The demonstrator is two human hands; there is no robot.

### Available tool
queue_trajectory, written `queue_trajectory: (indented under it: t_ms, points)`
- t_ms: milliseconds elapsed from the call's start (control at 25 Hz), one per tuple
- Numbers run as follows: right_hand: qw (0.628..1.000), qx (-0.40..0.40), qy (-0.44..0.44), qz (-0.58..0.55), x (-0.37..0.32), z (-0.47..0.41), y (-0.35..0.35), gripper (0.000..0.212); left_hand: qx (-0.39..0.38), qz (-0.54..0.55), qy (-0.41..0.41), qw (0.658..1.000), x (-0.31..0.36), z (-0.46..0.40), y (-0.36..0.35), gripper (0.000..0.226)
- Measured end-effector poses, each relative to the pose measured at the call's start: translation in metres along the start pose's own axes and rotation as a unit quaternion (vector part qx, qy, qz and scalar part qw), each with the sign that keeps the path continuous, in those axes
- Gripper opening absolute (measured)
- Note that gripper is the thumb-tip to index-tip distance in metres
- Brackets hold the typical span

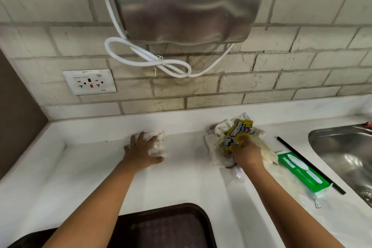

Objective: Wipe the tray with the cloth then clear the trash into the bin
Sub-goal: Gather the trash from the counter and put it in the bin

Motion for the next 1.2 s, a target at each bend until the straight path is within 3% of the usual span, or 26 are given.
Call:
queue_trajectory:
  t_ms: [120, 240, 400, 480, 600, 840, 1000, 1080, 1200]
  points:
    - [0.999, 0.036, -0.007, 0.013, 0.002, -0.01, 0.004, 0.009, 0.057, 0.001, -0.017, 0.998, 0.005, -0.005, 0.004, 0.065]
    - [0.995, 0.094, 0.003, -0.027, 0.0, -0.005, 0.013, 0.006, 0.11, 0.148, -0.059, 0.981, 0.011, 0.004, 0.019, 0.047]
    - [0.982, 0.16, 0.017, -0.097, -0.007, 0.022, 0.025, 0.01, 0.008, 0.336, 0.064, 0.939, -0.012, 0.003, 0.006, 0.026]
    - [0.977, 0.175, 0.014, -0.12, -0.007, 0.036, 0.029, 0.019, 0.005, 0.406, 0.095, 0.909, -0.021, 0.013, 0.01, 0.022]
    - [0.972, 0.189, 0.012, -0.137, -0.007, 0.054, 0.038, 0.024, 0.042, 0.349, 0.088, 0.932, -0.022, 0.027, 0.022, 0.031]
    - [0.977, 0.152, 0.036, -0.149, -0.009, 0.083, 0.035, 0.032, 0.026, 0.271, 0.09, 0.958, -0.016, 0.03, 0.036, 0.035]
    - [0.979, 0.125, 0.043, -0.156, -0.001, 0.085, 0.017, 0.031, 0.046, 0.244, 0.004, 0.969, 0.017, 0.023, 0.052, 0.034]
    - [0.981, 0.109, 0.059, -0.151, -0.003, 0.081, 0.01, 0.034, -0.002, 0.234, -0.037, 0.972, 0.033, 0.015, 0.043, 0.03]
    - [0.982, 0.093, 0.078, -0.143, -0.006, 0.074, 0.003, 0.035, -0.082, 0.091, -0.072, 0.99, 0.05, 0.0, 0.021, 0.048]
Point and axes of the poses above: each hand's wrist, its own z-axis away from the middle knuckle, its own y-axis out of the back of the hand, x = y × z, the point moved 10 cm from there along -z, towards the middle knuckle, and after that the axes turned 14 degrees about y, right-handed, at the moved point
